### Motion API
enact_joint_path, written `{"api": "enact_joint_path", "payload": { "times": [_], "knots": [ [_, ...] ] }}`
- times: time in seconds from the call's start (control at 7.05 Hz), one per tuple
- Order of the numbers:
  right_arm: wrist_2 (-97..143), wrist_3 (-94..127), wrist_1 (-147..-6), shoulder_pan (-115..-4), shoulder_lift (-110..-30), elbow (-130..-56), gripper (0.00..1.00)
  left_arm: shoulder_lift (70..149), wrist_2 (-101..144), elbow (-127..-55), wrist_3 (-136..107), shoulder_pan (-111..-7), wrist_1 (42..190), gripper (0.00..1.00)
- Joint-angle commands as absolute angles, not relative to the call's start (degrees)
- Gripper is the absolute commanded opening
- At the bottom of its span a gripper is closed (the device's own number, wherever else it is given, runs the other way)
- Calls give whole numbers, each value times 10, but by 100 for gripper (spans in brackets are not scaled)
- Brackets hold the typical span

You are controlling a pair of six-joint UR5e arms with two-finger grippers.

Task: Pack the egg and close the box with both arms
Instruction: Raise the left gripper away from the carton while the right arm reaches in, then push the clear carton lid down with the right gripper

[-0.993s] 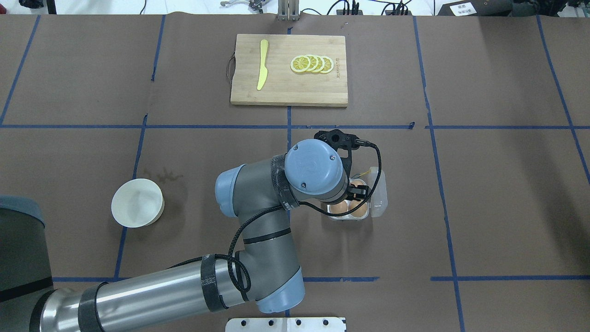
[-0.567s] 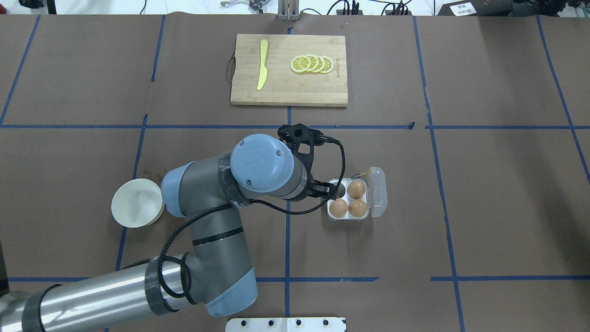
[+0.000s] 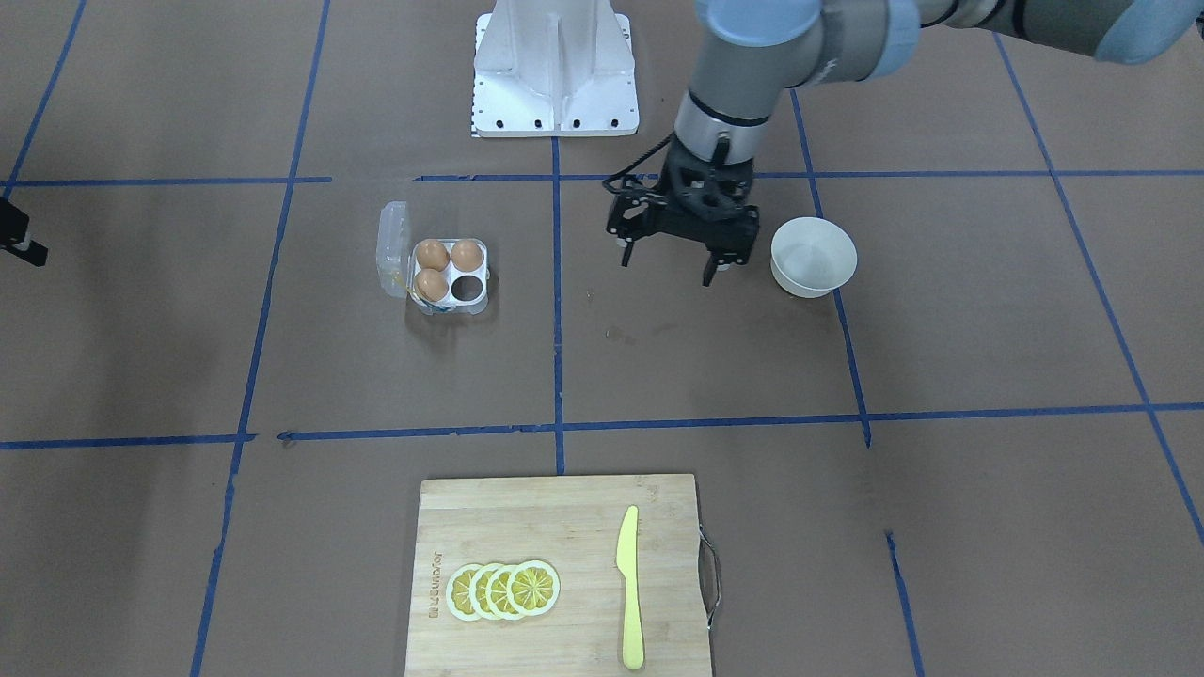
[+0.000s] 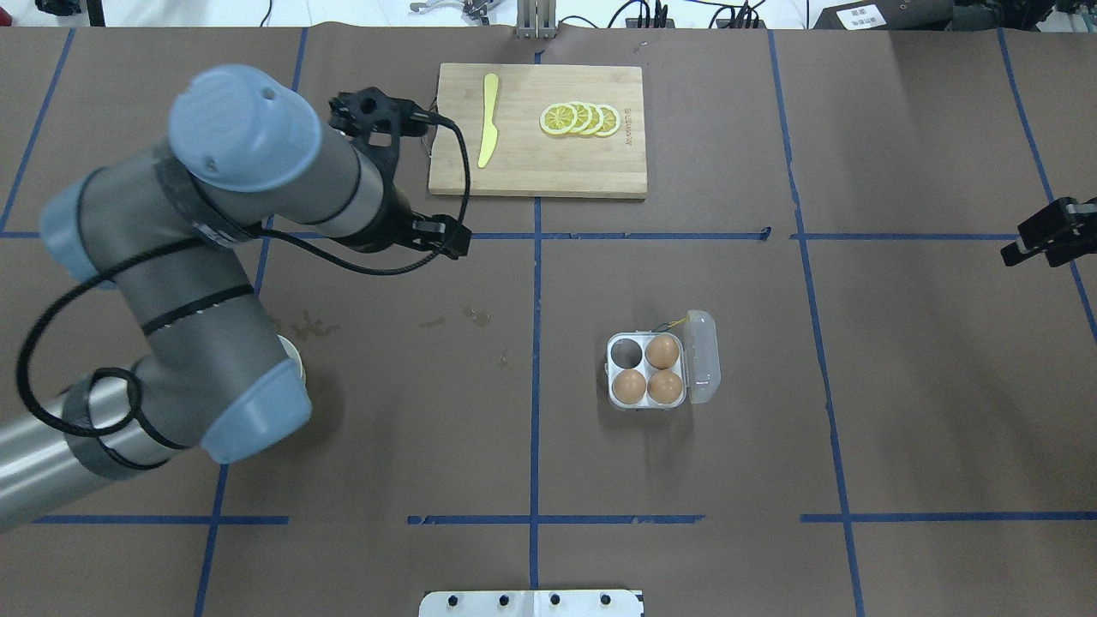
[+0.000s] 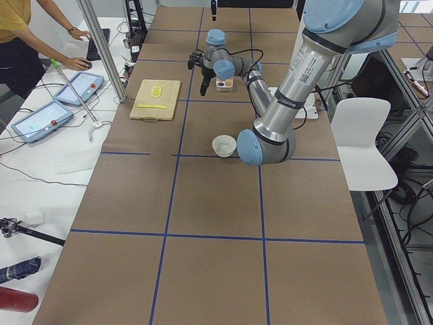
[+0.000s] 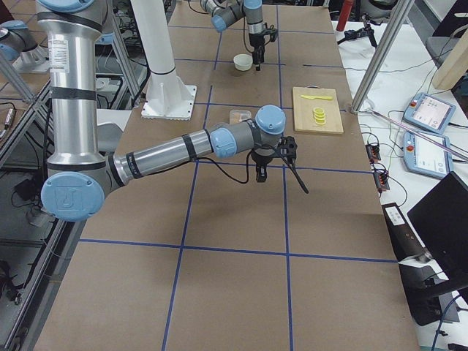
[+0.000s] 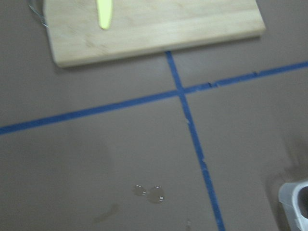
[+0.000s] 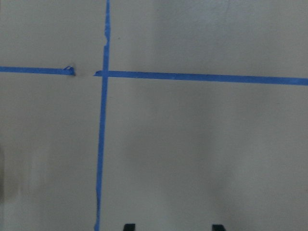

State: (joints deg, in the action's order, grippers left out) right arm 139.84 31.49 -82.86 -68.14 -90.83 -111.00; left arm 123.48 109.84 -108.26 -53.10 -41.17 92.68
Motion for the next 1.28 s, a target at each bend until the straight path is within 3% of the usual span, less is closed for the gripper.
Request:
{"api": "enact_joint_path", "payload": {
  "times": [0.0,0.28,0.85,1.13],
  "knots": [
    [1341,515,-690,-548,-895,-1116,0,1182,1155,-1114,-451,-509,921,100],
    [1261,633,-688,-445,-834,-1116,0,1128,1170,-1139,-358,-562,918,100],
    [1138,807,-695,-283,-712,-1109,0,1120,1175,-1132,-323,-584,913,100],
    [1130,831,-783,-293,-664,-1139,0,1117,1176,-1129,-306,-585,912,100]
  ]
}}
